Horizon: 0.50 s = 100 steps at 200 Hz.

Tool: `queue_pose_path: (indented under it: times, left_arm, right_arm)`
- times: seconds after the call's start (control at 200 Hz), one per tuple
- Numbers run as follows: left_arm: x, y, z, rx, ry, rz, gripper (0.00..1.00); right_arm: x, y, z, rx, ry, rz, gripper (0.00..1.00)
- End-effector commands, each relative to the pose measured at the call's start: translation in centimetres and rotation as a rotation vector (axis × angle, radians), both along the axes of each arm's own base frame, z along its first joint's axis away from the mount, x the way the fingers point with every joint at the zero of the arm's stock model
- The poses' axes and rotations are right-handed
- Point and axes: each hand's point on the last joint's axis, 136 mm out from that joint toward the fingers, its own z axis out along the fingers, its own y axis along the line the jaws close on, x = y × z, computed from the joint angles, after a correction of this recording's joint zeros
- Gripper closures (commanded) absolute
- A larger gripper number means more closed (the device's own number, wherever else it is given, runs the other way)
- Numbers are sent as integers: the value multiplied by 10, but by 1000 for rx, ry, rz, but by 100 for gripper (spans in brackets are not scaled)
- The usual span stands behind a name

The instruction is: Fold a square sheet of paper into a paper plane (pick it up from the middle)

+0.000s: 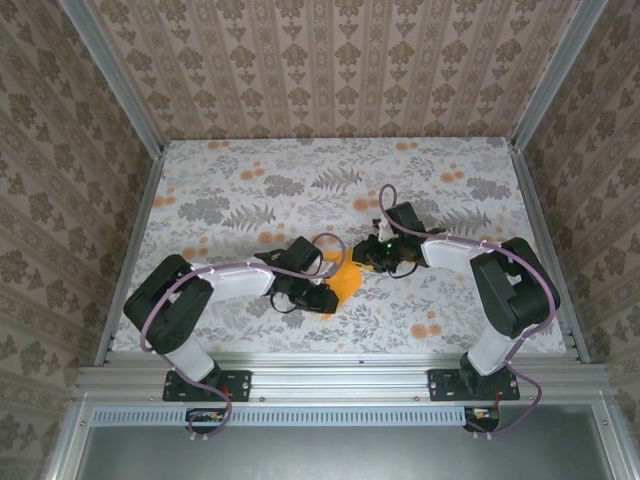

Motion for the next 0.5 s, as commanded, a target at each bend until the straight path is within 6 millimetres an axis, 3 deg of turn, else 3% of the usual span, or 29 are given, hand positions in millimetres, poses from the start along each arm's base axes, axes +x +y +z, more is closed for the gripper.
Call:
queue_pose_path:
  times: [0.0, 0.2, 0.495]
  left_arm:
    - [8, -7, 28, -49, -21, 18, 70]
    - [22, -7, 46, -75, -51, 33, 68]
    - [46, -11, 31, -52, -67, 50, 68]
  right_arm:
    - [-8, 9, 4, 48, 11, 11, 69]
    - [-10, 13, -3, 69, 22, 4, 68]
    - [-14, 24, -14, 85, 47, 24, 66]
